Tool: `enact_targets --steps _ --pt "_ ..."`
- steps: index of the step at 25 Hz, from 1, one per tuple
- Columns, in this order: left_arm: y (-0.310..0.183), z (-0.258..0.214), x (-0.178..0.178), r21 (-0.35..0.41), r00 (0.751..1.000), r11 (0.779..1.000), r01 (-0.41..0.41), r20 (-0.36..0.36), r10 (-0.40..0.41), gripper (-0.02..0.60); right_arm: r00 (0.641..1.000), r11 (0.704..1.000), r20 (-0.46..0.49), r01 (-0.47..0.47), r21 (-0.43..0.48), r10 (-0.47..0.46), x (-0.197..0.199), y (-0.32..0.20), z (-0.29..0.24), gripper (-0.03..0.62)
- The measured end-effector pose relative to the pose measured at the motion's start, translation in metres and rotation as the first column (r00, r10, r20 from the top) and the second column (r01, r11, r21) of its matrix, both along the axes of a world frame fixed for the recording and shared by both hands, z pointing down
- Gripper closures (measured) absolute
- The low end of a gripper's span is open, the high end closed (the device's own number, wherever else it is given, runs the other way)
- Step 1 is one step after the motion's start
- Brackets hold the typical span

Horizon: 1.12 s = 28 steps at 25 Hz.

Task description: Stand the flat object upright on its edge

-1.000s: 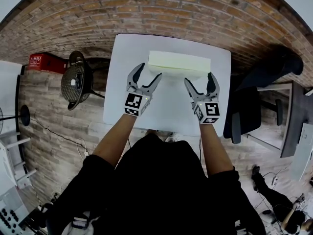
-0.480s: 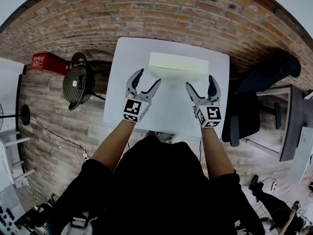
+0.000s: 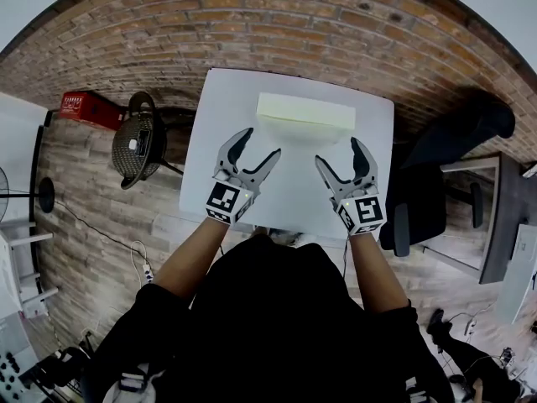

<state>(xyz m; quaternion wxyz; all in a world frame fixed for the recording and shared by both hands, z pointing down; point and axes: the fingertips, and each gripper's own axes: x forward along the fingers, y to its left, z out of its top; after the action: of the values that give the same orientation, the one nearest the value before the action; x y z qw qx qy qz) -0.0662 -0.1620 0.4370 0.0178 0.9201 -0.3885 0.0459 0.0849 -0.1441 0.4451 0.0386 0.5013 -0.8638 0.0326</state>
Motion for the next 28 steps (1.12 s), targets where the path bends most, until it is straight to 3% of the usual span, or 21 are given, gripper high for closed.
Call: enact_targets --steps 3,8,12,15,20,28 --pt "0.016 -0.013 0.008 0.015 0.999 0.998 -0.053 0.002 0.053 0.275 0.998 0.998 -0.004 0.059 0.011 -0.059 -0.012 0.009 -0.014 0.241" --pt "0.041 -0.035 0.020 0.058 0.993 0.991 -0.117 0.012 0.117 0.372 0.989 0.989 0.010 0.145 0.025 -0.145 -0.028 0.026 -0.034 0.335" --pt "0.054 -0.048 0.027 0.036 0.989 0.988 -0.149 -0.019 0.150 0.448 0.981 0.981 0.027 0.192 0.032 -0.193 -0.036 0.040 -0.046 0.413" --pt "0.060 -0.052 0.032 0.035 0.984 0.984 -0.177 -0.018 0.178 0.508 0.977 0.978 0.057 0.203 0.045 -0.206 -0.039 0.047 -0.059 0.468" --pt "0.065 -0.057 0.033 0.038 0.985 0.985 -0.167 -0.029 0.168 0.554 0.978 0.979 0.067 0.191 0.071 -0.195 -0.035 0.055 -0.068 0.575" --pt "0.072 -0.056 0.033 0.024 0.985 0.986 -0.168 -0.033 0.168 0.563 0.978 0.978 0.056 0.197 0.075 -0.201 -0.032 0.064 -0.069 0.588"
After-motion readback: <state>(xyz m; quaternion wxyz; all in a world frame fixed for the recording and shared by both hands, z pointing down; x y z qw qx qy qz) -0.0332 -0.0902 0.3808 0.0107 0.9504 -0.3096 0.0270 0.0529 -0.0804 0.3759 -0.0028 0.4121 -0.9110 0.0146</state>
